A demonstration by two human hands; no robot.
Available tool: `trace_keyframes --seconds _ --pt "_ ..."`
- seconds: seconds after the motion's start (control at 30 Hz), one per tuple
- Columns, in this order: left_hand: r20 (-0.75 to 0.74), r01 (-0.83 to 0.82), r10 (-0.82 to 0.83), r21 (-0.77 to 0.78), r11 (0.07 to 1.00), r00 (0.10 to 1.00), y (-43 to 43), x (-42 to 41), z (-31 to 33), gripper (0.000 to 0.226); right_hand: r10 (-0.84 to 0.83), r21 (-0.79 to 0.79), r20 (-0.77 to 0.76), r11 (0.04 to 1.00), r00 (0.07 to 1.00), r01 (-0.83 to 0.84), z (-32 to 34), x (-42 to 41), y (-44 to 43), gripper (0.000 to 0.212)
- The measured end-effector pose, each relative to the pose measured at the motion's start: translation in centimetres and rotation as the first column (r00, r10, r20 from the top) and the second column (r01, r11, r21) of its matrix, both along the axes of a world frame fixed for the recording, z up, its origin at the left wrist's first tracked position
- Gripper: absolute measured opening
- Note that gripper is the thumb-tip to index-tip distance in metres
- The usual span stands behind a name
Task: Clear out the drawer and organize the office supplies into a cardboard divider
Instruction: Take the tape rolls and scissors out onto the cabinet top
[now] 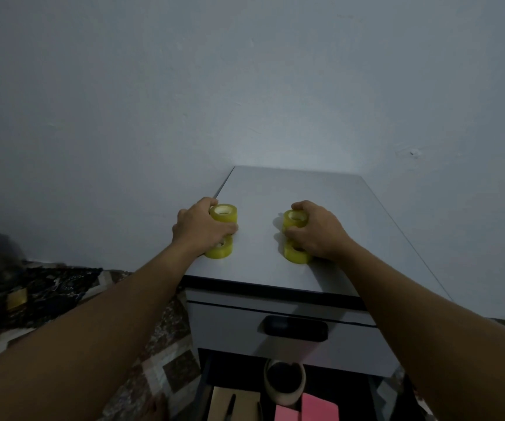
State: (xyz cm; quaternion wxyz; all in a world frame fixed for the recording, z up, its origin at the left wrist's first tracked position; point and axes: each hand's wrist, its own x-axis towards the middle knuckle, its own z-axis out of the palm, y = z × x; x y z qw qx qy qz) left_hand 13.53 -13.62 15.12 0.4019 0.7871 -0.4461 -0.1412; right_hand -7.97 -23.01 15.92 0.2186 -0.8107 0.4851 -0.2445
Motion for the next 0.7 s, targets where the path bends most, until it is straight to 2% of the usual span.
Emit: trace_keyframes --seconds 0.17,0.27,0.4,0.53,0.7 --pt "-0.057 0.003 -0.007 -0.061 0.998 0.998 0.9 0.1 0.3 0.092 -0.003 0.017 0.005 1.0 1.0 0.003 0.1 -0.4 0.2 0.064" --pt "-0.058 -0.021 0.013 -0.139 0.99 0.998 2.1 0.4 0.5 0.076 -0.019 -0.007 0.083 1.0 0.996 0.02 0.7 -1.2 0.8 0.062" --pt "-0.079 -0.072 0.056 -0.226 0.972 0.995 4.4 0.5 1.1 0.049 -0.051 -0.129 0.194 0.989 0.98 0.078 1.4 -3.3 2.8 0.052" --pt "-0.093 -0.057 0.033 -0.271 0.961 0.995 8.4 -1.2 1.7 0.035 -0.043 -0.17 0.309 0.98 0.95 0.1 1.6 -5.8 6.6 0.041" --pt "-0.13 -0.024 -0.02 -0.327 0.945 0.991 13.0 -4.7 0.6 0.021 0.007 -0.199 0.364 0.977 0.931 0.071 -0.4 -8.4 12.2 0.027"
